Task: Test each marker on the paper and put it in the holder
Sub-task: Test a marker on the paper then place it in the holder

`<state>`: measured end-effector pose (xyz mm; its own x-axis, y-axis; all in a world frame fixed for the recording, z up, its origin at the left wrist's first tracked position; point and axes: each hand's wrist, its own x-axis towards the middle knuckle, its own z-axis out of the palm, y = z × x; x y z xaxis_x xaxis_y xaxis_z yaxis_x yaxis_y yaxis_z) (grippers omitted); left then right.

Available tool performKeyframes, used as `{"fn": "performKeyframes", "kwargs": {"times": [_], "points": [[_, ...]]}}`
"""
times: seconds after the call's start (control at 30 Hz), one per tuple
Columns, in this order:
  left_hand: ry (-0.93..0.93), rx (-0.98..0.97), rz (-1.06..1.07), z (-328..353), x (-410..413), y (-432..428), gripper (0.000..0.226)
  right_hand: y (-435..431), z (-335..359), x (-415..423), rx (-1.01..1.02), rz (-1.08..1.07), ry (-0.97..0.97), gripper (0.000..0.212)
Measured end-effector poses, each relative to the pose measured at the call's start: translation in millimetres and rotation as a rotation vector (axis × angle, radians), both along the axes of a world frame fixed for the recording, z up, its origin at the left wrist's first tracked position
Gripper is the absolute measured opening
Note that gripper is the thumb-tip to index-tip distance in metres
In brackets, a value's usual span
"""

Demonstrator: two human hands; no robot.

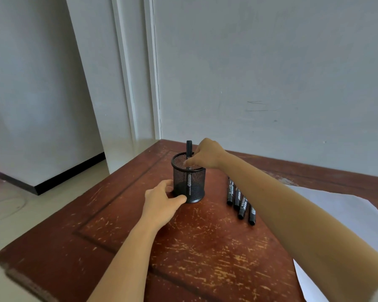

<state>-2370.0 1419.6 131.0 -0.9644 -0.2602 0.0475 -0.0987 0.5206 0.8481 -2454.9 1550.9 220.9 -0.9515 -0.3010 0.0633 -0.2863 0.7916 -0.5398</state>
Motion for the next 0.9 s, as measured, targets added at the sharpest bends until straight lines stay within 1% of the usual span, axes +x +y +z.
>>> {"fn": "performKeyframes", "kwargs": {"times": [0.13, 0.23, 0.33, 0.37, 0.43, 0.47, 0.53, 0.57, 0.63, 0.7, 0.77, 0.9], "points": [[0.007, 0.005, -0.001, -1.0, -0.8, 0.2, 0.05, -2.2, -2.2, -1.8, 0.03, -0.002, 0.034, 0.053], [0.002, -0.004, -0.004, -0.6, -0.2, 0.7, 0.05, 5.7, 4.2, 2.7, -0.044, 0.005, 0.048, 0.052], [0.007, -0.025, -0.008, 3.6, 0.1, 0.9, 0.049, 34.1, 12.6, 9.9, -0.19, -0.038, 0.113, 0.036], [0.017, -0.036, -0.005, 5.5, 0.2, 0.8, 0.047, 48.7, 13.3, 12.7, -0.213, -0.064, 0.144, 0.031], [0.011, -0.097, 0.011, 12.1, 2.7, 2.8, 0.043, 82.2, 8.4, 18.6, -0.192, -0.122, 0.164, 0.025], [-0.01, -0.165, 0.018, 16.2, 4.4, 4.5, 0.039, 98.6, 3.2, 21.0, -0.154, -0.155, 0.136, 0.024], [-0.061, -0.345, 0.015, 24.7, 10.8, 10.5, 0.024, 125.4, -11.6, 25.4, -0.056, -0.196, 0.029, 0.023], [-0.075, -0.413, 0.008, 29.5, 15.7, 14.8, 0.02, 134.4, -20.0, 27.4, -0.011, -0.203, -0.03, 0.027], [-0.068, -0.484, -0.017, 37.0, 25.6, 25.3, 0.026, 143.6, -36.0, 32.0, 0.062, -0.22, -0.11, 0.041], [-0.034, -0.479, -0.075, 39.6, 33.6, 38.0, 0.029, 144.8, -46.6, 37.7, 0.089, -0.241, -0.151, 0.04], [-0.011, -0.423, -0.167, 39.4, 40.3, 55.9, 0.025, 140.9, -50.7, 44.3, 0.075, -0.256, -0.188, 0.034], [0.005, -0.314, -0.315, 32.3, 48.2, 97.8, 0.018, 139.5, -51.9, 53.9, 0.017, -0.301, -0.211, 0.035]]}}
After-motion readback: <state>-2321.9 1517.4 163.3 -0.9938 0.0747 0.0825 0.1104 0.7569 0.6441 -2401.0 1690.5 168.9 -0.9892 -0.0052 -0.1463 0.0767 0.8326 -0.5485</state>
